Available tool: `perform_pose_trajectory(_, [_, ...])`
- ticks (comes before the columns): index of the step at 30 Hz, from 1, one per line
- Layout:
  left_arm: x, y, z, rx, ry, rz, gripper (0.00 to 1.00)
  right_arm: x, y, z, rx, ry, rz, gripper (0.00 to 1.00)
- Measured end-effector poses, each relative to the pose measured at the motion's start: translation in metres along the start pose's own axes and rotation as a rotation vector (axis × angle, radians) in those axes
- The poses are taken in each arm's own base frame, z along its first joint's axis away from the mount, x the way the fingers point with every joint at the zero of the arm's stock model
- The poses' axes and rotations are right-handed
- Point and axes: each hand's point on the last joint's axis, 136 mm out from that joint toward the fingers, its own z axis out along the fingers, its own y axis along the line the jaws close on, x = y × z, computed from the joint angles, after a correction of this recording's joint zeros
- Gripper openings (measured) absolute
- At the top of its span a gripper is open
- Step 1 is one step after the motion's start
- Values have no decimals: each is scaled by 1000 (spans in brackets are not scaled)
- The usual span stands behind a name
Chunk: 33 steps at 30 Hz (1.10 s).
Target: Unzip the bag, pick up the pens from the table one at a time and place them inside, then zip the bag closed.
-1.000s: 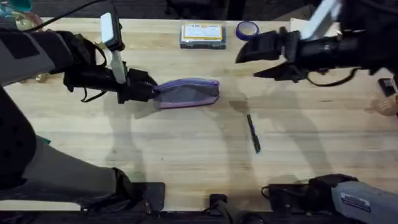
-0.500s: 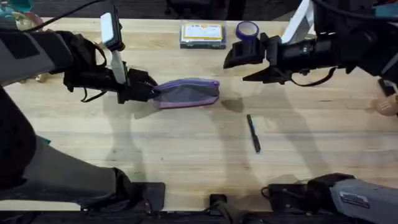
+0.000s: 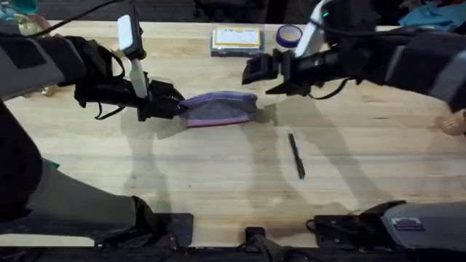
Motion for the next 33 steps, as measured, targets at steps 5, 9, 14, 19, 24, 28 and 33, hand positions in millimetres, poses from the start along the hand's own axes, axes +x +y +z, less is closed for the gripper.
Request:
perform_pose_trajectory(5, [0, 0, 0, 0, 0, 0, 42, 14, -15, 28, 20, 76, 28, 997])
perform_pose_trajectory(9, [0, 0, 0, 0, 0, 0, 43, 20, -25, 40, 34, 108, 49, 997])
perform_pose_trajectory(14, [0, 1, 0, -2, 0, 2, 43, 15, -24, 45, 14, 91, 48, 997])
perform_pose_trajectory(19, [0, 0, 0, -1, 0, 1, 43, 9, -7, 45, -76, 84, 27, 997])
perform_pose_trajectory(24, [0, 0, 0, -1, -1, 1, 43, 14, 5, 42, -155, 120, 36, 997])
perform_pose_trajectory(28, [0, 0, 0, -1, -1, 1, 43, 14, 3, 38, -169, 126, 54, 993])
perform_pose_trajectory(33, [0, 0, 0, -1, -1, 1, 42, 11, 1, 34, -187, 126, 73, 859])
